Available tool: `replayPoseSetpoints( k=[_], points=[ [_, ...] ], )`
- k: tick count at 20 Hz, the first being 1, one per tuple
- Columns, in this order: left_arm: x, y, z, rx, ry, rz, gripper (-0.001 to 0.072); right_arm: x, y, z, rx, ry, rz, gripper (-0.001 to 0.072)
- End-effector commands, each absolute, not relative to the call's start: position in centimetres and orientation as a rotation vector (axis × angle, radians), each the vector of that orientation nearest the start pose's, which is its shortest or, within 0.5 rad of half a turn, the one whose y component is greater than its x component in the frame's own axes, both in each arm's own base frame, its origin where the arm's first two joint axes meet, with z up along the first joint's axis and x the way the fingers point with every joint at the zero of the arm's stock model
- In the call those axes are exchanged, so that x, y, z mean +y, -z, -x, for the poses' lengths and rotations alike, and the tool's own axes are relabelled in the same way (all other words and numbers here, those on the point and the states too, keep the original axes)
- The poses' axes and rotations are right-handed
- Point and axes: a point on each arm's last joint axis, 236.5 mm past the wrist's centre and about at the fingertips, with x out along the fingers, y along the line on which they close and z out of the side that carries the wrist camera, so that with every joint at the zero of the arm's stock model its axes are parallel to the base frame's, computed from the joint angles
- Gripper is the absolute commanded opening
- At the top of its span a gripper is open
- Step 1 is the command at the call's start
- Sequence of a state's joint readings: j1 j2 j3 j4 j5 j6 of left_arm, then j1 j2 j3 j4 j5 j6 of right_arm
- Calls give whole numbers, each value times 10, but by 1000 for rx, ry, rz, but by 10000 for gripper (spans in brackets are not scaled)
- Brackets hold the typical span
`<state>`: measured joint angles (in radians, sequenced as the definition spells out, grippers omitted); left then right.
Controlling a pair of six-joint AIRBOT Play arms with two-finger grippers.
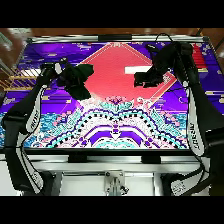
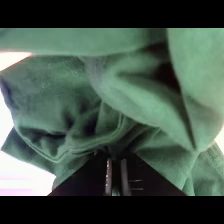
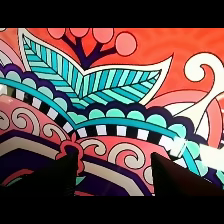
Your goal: Fold the shirts.
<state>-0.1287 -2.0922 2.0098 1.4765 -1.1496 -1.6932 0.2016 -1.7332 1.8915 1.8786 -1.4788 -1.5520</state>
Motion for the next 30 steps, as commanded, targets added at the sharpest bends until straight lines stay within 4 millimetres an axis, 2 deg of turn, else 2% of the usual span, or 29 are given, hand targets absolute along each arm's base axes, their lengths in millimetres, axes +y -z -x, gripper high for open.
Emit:
replayPoseSetpoints(
  k=[1, 2, 4, 5, 7, 9, 11, 12, 13, 14, 15, 17, 18, 20, 21, 22, 23, 25, 27, 28, 30],
  points=[
    [-108, 36, -565, 1214, 149, 112, 29, 156, -63, -457, 1345, -373, -102, 578],
    [-112, 2, -567, 1149, 171, 96, 29, 150, -73, -458, 1319, -360, -99, 578],
    [-124, -87, -561, 982, 225, 61, 29, 135, -108, -459, 1229, -340, -115, 578],
    [-132, -132, -550, 901, 256, 39, 29, 124, -133, -459, 1162, -323, -122, 578],
    [-152, -219, -516, 739, 325, -1, 29, 101, -188, -452, 1016, -283, -129, 578],
    [-173, -286, -474, 615, 391, -10, 30, 82, -241, -438, 877, -253, -139, 578],
    [-200, -322, -435, 561, 461, 10, 30, 69, -289, -414, 754, -234, -142, 578],
    [-218, -324, -419, 570, 505, 3, 30, 66, -306, -403, 710, -229, -140, 578],
    [-236, -315, -407, 604, 547, -15, 30, 63, -321, -391, 672, -220, -130, 578],
    [-257, -297, -397, 662, 580, -15, 30, 61, -333, -381, 640, -214, -122, 578],
    [-276, -274, -388, 723, 609, -23, 30, 60, -342, -372, 618, -210, -125, 578],
    [-318, -215, -367, 858, 661, -50, 30, 55, -352, -358, 595, -193, -125, 578],
    [-341, -188, -356, 906, 684, -54, 30, 53, -353, -353, 599, -184, -118, 578],
    [-389, -149, -334, 954, 764, -58, 52, 45, -343, -344, 649, -151, -100, 578],
    [-406, -138, -324, 977, 795, -64, 293, 38, -335, -341, 686, -124, -85, 578],
    [-414, -128, -317, 997, 808, -81, 634, 30, -328, -338, 721, -93, -70, 578],
    [-412, -122, -313, 1023, 805, -96, 679, 20, -319, -336, 763, -52, -51, 579],
    [-376, -115, -321, 1087, 726, -151, 677, 8, -295, -330, 876, -13, -6, 579],
    [-313, -115, -343, 1133, 581, -215, 677, 11, -267, -326, 1010, -44, 24, 581],
    [-277, -116, -355, 1157, 495, -226, 677, 19, -250, -326, 1079, -86, 26, 651],
    [-223, -112, -372, 1208, 374, -169, 677, 38, -205, -330, 1211, -172, 0, 659]
  ],
)
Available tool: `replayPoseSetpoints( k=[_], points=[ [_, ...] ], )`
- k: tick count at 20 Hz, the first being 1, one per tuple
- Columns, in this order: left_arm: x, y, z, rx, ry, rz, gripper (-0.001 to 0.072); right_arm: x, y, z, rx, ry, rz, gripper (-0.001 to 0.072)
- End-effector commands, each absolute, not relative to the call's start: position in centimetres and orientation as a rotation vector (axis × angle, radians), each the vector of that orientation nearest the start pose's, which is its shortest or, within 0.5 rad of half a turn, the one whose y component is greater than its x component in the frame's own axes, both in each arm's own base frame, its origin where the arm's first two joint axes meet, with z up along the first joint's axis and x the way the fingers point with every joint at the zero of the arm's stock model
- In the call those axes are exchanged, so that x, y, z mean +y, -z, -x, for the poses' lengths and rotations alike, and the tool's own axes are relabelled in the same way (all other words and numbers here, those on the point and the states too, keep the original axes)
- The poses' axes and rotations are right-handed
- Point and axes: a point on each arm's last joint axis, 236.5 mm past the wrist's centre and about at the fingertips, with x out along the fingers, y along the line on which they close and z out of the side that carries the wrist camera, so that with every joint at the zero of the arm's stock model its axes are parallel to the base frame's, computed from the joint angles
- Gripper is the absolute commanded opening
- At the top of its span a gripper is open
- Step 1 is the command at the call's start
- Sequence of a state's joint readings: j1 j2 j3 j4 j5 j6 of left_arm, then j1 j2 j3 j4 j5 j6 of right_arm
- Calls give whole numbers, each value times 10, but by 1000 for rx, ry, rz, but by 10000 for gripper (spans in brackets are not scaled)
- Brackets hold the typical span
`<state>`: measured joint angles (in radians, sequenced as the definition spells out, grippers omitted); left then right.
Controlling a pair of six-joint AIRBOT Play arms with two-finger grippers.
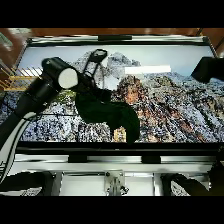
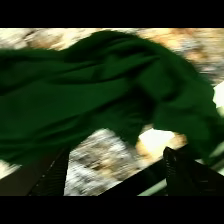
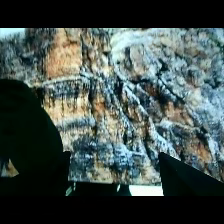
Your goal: Fold the shirts.
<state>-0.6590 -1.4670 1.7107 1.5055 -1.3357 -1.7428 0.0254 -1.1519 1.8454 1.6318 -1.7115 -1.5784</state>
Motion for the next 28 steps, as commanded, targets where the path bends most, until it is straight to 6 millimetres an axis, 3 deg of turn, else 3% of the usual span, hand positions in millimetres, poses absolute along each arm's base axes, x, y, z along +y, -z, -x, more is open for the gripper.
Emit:
replayPoseSetpoints(
  k=[1, 4, 6, 10, 15, 22, 24, 25, 28],
  points=[
    [-204, -104, -376, 1237, 338, -130, 677, 46, -179, -327, 1294, -207, -22, 659],
    [-162, -53, -370, 1382, 254, -44, 678, 71, -97, -310, 1515, -296, -118, 659],
    [-150, -13, -363, 1436, 227, -27, 679, 88, -55, -299, 1597, -341, -202, 659],
    [-155, 38, -358, 1436, 232, 63, 678, 104, -6, -288, 1679, -361, -304, 659],
    [-167, 79, -357, 1480, 240, 123, 678, 117, 17, -305, 1660, -377, -352, 659],
    [-180, 101, -360, 1508, 237, 197, 666, 162, 28, -286, 1700, -518, -200, 659],
    [-182, 100, -363, 1494, 238, 206, 488, 170, 30, -291, 1667, -525, -184, 659],
    [-182, 100, -364, 1493, 238, 206, 439, 175, 31, -297, 1636, -526, -179, 659],
    [-182, 100, -367, 1479, 237, 210, 439, 186, 46, -295, 1660, -536, -160, 659]
  ],
)
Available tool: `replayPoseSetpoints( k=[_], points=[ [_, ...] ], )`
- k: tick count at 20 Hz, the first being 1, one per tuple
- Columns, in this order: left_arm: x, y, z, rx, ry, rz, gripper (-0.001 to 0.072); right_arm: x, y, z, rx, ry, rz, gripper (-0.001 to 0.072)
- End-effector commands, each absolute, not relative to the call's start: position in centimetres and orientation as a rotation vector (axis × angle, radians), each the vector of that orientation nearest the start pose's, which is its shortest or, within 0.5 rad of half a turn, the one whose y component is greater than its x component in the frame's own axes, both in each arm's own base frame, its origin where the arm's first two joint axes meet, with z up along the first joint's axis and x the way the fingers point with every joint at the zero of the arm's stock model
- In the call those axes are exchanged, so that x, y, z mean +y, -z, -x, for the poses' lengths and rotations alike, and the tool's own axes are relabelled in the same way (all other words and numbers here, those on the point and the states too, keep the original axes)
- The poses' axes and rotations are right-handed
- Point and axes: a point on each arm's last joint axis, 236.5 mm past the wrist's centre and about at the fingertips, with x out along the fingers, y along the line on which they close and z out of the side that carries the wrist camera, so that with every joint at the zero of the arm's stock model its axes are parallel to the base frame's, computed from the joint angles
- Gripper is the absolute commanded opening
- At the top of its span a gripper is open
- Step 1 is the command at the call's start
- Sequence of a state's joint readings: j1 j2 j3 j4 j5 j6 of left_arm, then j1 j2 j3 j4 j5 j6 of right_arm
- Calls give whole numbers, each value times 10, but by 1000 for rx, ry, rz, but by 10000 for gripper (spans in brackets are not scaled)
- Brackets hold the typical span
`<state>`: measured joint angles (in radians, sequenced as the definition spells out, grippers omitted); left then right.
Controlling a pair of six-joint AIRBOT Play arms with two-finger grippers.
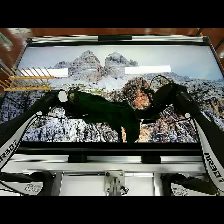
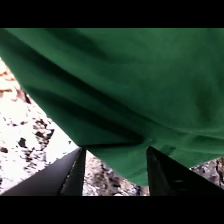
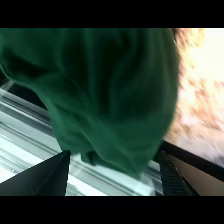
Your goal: Fold the shirts.
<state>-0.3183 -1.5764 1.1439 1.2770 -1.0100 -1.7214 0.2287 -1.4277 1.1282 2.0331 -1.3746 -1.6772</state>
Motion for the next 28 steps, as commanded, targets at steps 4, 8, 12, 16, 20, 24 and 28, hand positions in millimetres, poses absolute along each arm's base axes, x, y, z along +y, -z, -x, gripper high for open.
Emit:
replayPoseSetpoints(
  k=[4, 8, 12, 16, 20, 24, 28],
  points=[
    [-183, 99, -373, 1453, 235, 217, 185, 193, 70, -288, 1739, -512, -167, 652],
    [-183, 97, -373, 1451, 239, 214, 30, 187, 73, -289, 1736, -491, -142, 157],
    [-174, 47, -401, 1306, 277, 96, 29, 177, 48, -297, 1661, -507, -61, 75],
    [-139, -110, -445, 914, 226, -75, 29, 140, -48, -343, 1338, -441, 172, 75],
    [-116, -346, -414, 373, 224, -23, 30, 116, -239, -374, 760, -332, 202, 75],
    [-89, -498, -324, -23, 251, 107, 29, 109, -404, -330, 234, -335, 65, 75],
    [-90, -532, -272, -121, 329, 181, 30, 119, -442, -290, 118, -419, -16, 75]
  ],
)
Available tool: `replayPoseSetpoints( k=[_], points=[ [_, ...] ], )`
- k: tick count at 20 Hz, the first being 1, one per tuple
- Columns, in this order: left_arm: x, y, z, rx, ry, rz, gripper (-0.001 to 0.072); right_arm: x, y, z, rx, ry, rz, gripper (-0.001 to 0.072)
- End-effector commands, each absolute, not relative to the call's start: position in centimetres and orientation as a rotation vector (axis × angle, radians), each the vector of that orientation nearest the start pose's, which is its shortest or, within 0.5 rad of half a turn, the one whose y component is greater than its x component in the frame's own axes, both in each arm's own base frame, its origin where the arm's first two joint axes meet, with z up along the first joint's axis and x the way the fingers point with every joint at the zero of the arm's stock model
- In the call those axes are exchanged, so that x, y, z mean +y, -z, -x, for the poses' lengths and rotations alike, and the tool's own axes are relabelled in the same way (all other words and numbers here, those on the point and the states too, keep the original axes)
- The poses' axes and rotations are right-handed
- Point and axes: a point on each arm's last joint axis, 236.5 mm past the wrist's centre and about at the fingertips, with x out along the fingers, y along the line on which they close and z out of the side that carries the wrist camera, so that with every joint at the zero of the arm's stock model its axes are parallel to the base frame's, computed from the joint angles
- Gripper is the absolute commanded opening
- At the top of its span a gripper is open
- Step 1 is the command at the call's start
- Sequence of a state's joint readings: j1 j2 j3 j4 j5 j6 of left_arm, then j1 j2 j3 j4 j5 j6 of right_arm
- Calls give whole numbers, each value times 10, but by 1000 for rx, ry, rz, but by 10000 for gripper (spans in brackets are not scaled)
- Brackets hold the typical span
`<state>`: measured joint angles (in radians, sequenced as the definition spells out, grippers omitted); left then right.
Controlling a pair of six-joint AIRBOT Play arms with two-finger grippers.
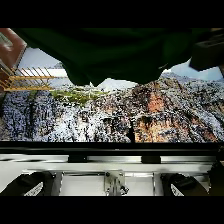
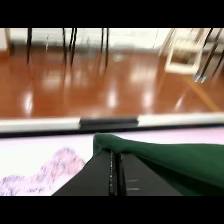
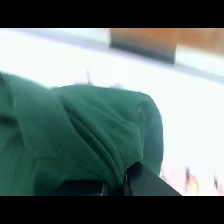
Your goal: Fold the shirts.
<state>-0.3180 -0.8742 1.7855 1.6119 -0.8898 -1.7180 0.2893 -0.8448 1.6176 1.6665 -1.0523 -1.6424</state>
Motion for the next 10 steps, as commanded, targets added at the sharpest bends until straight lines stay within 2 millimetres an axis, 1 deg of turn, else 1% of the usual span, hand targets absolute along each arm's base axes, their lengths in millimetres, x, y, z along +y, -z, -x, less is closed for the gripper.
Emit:
replayPoseSetpoints(
  k=[1, 2, 3, 4, 6, 8, 9, 10],
  points=[
    [-89, -528, -271, -107, 328, 178, 30, 123, -434, -287, 155, -438, -19, 76],
    [-90, -519, -274, -70, 325, 165, 30, 123, -420, -286, 213, -441, -5, 76],
    [-92, -504, -279, -14, 320, 131, 30, 122, -406, -286, 269, -437, 19, 76],
    [-94, -481, -287, 67, 315, 88, 30, 118, -392, -289, 324, -419, 43, 76],
    [-100, -423, -304, 260, 307, 25, 30, 113, -370, -296, 405, -392, 75, 76],
    [-105, -356, -317, 459, 300, -8, 30, 113, -348, -304, 489, -389, 109, 76],
    [-107, -319, -323, 547, 294, -23, 30, 115, -333, -307, 545, -393, 126, 76],
    [-108, -285, -327, 622, 289, -38, 30, 116, -314, -311, 620, -397, 142, 76]
  ],
)
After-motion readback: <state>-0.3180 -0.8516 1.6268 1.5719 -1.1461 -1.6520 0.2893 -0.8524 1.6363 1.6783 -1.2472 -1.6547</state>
